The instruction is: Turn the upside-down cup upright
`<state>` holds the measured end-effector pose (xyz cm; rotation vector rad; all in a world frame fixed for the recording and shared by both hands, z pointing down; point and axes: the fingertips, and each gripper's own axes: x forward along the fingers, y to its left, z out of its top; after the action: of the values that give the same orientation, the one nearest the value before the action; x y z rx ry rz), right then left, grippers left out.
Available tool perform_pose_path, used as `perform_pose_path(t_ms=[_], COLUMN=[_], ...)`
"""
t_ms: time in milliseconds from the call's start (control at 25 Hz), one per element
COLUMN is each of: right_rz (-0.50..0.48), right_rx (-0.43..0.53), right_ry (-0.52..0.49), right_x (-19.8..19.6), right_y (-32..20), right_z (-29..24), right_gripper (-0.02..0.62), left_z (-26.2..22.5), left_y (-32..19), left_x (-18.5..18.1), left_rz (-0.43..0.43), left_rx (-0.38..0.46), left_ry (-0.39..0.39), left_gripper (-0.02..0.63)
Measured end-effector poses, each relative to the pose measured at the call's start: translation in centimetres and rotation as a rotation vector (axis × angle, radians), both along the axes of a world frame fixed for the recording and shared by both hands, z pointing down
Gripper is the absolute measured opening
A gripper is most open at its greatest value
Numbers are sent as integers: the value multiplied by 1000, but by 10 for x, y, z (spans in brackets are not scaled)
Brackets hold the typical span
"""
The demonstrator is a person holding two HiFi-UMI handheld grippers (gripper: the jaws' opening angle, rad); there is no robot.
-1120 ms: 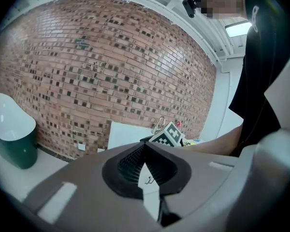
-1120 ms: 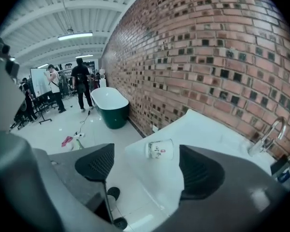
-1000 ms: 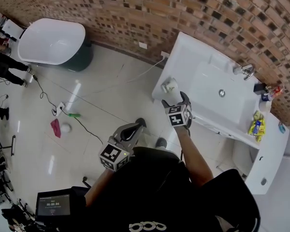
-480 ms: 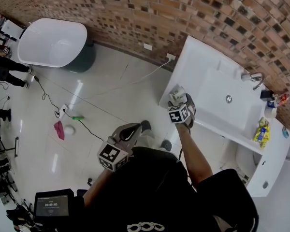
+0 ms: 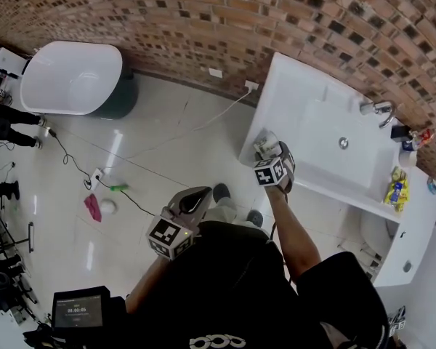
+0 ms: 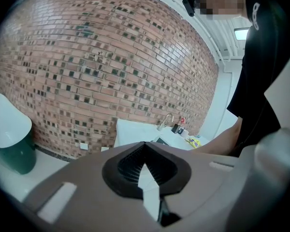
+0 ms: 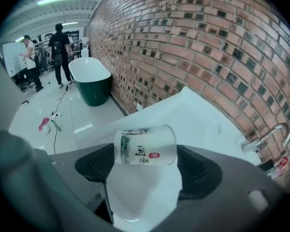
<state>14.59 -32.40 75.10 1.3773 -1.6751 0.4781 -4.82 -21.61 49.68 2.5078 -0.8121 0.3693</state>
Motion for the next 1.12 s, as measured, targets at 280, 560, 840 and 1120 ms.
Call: perform_pose_path(t_ms=[280,560,840,1120], right_rz=[192,495,773,910], right_rx=[104,95,51,30], right_ry=[-395,-953,-1322,-1449], right_x=[3,14,29,41], right_y=[-1,2,4,5], right_z=[-42,-36,-13,-3], right_gripper=[394,394,394,393], left_z=[-2,-2,-2,-7], left_y=[-3,2,9,15], left_x=[6,12,11,6], left_rz=[30,48,52,26], left_rx=[4,4,4,19], left_ry=[12,16,11,5], left_gripper=[12,12,12,12])
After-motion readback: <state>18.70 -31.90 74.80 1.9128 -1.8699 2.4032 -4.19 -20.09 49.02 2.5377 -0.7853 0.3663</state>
